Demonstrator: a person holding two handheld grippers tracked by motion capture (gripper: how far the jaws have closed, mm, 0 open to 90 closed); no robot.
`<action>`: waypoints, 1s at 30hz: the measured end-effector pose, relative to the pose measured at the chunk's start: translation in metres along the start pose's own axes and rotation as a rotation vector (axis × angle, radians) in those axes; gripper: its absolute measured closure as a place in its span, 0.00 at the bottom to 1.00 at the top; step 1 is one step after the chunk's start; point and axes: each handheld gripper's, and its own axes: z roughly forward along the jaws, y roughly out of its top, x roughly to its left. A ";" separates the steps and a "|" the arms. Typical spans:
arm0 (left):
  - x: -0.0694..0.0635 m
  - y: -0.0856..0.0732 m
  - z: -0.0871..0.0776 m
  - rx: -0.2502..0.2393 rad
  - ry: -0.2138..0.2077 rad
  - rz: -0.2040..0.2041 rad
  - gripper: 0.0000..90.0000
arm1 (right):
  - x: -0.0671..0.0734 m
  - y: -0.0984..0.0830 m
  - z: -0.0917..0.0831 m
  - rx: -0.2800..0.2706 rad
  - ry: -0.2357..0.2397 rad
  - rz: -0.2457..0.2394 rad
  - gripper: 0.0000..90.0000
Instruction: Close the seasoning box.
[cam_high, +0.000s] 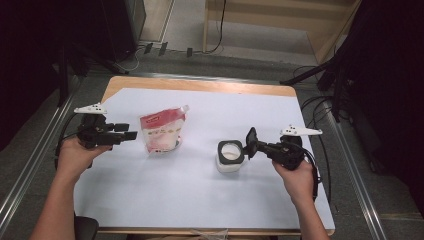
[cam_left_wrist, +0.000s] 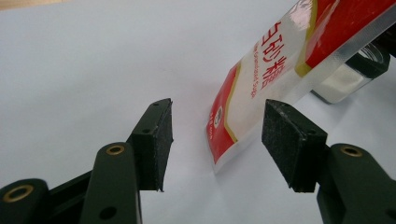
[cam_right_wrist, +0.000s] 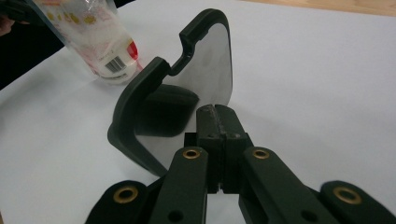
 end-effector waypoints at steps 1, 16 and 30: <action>0.000 0.000 0.000 -0.003 -0.001 -0.002 0.49 | 0.000 0.001 0.003 0.008 -0.004 -0.006 1.00; 0.001 0.000 0.001 0.004 0.012 -0.023 0.49 | -0.009 0.009 0.019 0.006 0.006 0.019 1.00; 0.000 0.000 0.000 -0.009 0.026 -0.044 0.50 | -0.002 0.016 0.024 0.004 0.004 -0.015 0.99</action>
